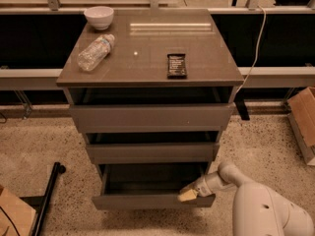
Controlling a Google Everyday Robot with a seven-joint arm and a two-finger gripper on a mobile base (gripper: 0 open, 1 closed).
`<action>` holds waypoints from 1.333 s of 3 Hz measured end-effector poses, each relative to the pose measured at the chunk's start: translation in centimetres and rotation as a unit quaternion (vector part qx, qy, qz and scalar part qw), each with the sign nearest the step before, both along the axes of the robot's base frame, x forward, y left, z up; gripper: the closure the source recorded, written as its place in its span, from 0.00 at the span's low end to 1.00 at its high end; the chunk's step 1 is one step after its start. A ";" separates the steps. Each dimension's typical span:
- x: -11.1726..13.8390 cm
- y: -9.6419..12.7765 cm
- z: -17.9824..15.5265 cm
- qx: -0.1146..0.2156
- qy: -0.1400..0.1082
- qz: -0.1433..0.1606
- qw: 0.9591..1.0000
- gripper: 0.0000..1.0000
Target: Open bottom drawer
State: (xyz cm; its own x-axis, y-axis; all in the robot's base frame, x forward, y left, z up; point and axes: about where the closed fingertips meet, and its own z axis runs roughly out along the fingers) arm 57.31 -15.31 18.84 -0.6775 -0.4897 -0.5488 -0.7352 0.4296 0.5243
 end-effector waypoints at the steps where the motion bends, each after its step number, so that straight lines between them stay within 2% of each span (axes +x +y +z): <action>1: 0.0 0.0 0.1 0.000 0.000 0.000 1.000 0.14; 2: 0.0 0.0 0.5 0.000 0.000 0.000 1.000 0.00; 4: -0.2 0.2 1.1 -0.002 0.006 0.003 1.000 0.00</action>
Offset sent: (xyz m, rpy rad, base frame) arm -0.1818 -0.0127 -0.0076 -0.1896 0.5426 0.0185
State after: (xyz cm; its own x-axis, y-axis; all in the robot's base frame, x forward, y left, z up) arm 57.12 -15.14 19.98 -0.6808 -0.4962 -0.5388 -0.7318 0.4272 0.5311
